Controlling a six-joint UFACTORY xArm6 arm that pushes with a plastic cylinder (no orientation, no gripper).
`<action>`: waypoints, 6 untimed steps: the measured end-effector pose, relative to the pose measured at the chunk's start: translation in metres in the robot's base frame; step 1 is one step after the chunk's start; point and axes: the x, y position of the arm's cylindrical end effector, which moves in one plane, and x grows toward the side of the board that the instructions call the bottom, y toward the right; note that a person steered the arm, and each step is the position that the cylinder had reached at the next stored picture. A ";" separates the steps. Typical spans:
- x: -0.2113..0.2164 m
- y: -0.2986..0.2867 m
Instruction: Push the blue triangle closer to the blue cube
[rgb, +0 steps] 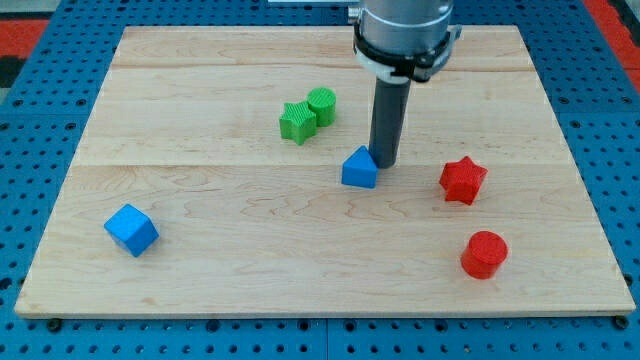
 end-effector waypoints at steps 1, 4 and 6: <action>0.028 -0.003; -0.018 -0.082; 0.015 -0.115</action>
